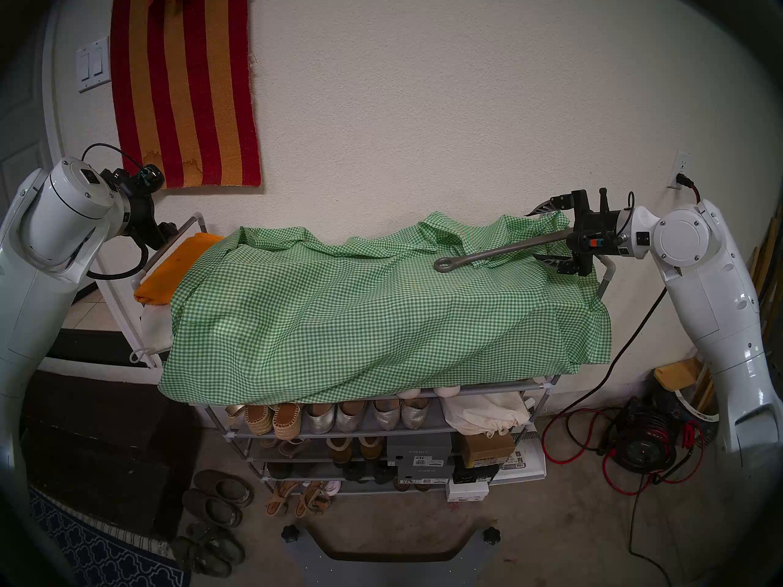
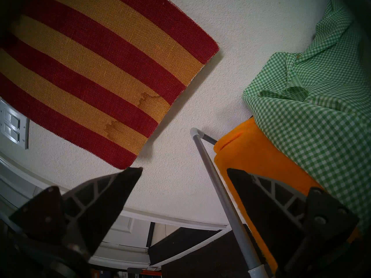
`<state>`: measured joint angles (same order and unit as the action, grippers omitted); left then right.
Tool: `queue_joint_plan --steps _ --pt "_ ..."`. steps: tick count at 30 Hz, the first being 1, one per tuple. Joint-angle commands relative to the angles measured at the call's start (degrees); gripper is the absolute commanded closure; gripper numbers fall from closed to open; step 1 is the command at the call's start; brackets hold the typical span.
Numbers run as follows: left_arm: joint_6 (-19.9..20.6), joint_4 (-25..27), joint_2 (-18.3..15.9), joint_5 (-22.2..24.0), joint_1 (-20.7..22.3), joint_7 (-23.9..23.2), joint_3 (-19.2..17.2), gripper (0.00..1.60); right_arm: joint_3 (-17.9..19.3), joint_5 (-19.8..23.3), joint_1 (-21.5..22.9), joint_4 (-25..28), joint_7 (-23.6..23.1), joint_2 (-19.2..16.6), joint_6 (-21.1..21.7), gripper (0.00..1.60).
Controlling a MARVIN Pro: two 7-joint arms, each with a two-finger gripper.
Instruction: Lift the object off the cloth, cover the shoe rack with the cloth, put the object back
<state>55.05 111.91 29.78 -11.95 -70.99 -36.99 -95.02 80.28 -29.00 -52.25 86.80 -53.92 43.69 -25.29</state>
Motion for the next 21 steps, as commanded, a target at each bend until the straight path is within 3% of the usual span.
queue_joint_plan --steps 1,11,12,13,14,15,18,20,21 --pt "0.0 -0.1 -0.2 -0.1 0.0 0.0 0.0 0.0 -1.4 -3.1 1.5 -2.9 3.4 2.4 -1.1 0.0" --pt "0.0 -0.1 -0.2 0.1 -0.1 0.1 0.1 0.0 -2.1 -4.2 0.8 -3.8 5.2 3.7 -1.6 0.04" --pt "0.0 -0.1 -0.3 0.1 -0.1 0.1 0.1 0.0 -2.2 -4.2 0.9 -3.9 5.3 3.7 -1.7 0.85" --pt "0.0 -0.1 -0.3 0.1 -0.1 0.1 0.1 0.0 -2.2 -4.2 0.9 -4.0 5.3 3.8 -1.7 1.04" --pt "0.0 -0.1 -0.3 0.1 -0.1 0.1 0.1 0.0 -2.2 -4.1 0.9 -4.0 5.3 3.9 -1.7 1.42" --pt "0.0 -0.1 -0.3 0.2 -0.1 0.1 0.1 0.0 -2.2 -4.1 1.0 -4.1 5.2 3.9 -1.6 1.53" --pt "0.0 -0.1 -0.3 0.2 -0.1 0.2 0.1 0.0 -1.9 -3.8 0.7 -3.8 5.4 4.0 -1.4 1.46" --pt "0.0 -0.1 -0.3 0.2 -0.1 0.2 0.1 0.0 -1.6 -3.5 0.5 -3.3 5.3 3.8 -1.3 1.6" --pt "0.0 -0.1 -0.3 0.3 -0.1 0.2 0.1 0.0 -1.5 -3.3 0.3 -3.0 5.1 3.6 -1.3 1.6"
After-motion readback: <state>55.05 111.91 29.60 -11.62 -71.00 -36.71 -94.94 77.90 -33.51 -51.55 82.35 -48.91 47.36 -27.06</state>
